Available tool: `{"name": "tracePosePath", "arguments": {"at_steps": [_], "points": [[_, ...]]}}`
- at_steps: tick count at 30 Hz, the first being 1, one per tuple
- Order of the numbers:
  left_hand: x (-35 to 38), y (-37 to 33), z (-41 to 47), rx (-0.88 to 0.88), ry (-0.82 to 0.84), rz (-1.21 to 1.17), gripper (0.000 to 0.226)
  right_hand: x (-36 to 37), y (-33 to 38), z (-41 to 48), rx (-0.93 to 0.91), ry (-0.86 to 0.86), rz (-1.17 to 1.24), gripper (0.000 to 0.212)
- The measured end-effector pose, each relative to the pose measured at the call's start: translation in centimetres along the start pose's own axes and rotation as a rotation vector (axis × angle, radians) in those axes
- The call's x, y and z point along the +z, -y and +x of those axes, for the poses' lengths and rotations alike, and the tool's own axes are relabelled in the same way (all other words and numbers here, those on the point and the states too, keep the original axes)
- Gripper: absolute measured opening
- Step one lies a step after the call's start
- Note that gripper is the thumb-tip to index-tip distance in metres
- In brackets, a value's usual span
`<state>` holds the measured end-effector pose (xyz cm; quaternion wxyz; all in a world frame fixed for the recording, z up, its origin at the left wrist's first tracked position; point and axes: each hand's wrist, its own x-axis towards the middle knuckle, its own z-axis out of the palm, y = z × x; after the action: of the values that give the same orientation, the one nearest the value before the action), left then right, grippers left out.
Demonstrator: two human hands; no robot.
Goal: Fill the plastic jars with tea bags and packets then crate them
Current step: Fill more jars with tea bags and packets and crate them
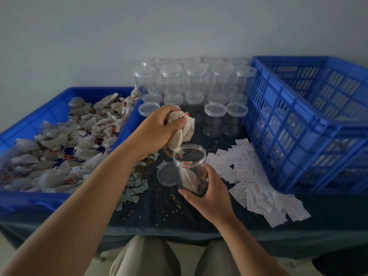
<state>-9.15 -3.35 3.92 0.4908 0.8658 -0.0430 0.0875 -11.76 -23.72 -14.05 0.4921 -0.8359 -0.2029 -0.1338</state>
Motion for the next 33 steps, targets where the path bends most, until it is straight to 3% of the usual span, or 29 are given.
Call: {"name": "tracePosePath", "arguments": {"at_steps": [3,8,13,19,25,31,33], "points": [[-0.4,0.5,-0.3,-0.017,0.127,0.090,0.019,0.0,0.0,0.0,0.012,-0.005,0.003,0.075],[-0.7,0.2,-0.7,-0.060,0.176,0.101,0.020,0.0,-0.1,-0.1,0.009,-0.003,0.006,0.074],[-1.7,-0.6,-0.8,-0.009,0.237,0.359,0.027,-0.1,0.2,-0.1,-0.013,-0.006,-0.001,0.069],[-1.8,-0.9,-0.5,-0.002,0.175,0.348,0.026,0.0,0.1,-0.1,-0.044,-0.011,0.006,0.067],[-1.1,-0.9,-0.1,-0.058,0.204,0.411,0.043,0.0,0.1,-0.1,-0.056,-0.028,0.018,0.067],[-0.4,-1.4,-0.6,0.080,0.025,0.256,0.036,0.3,-0.3,0.0,-0.061,-0.003,0.002,0.065],[-0.4,-1.6,-0.7,0.087,0.043,0.231,0.032,0.2,-0.3,0.0,-0.069,-0.010,0.018,0.066]]}}
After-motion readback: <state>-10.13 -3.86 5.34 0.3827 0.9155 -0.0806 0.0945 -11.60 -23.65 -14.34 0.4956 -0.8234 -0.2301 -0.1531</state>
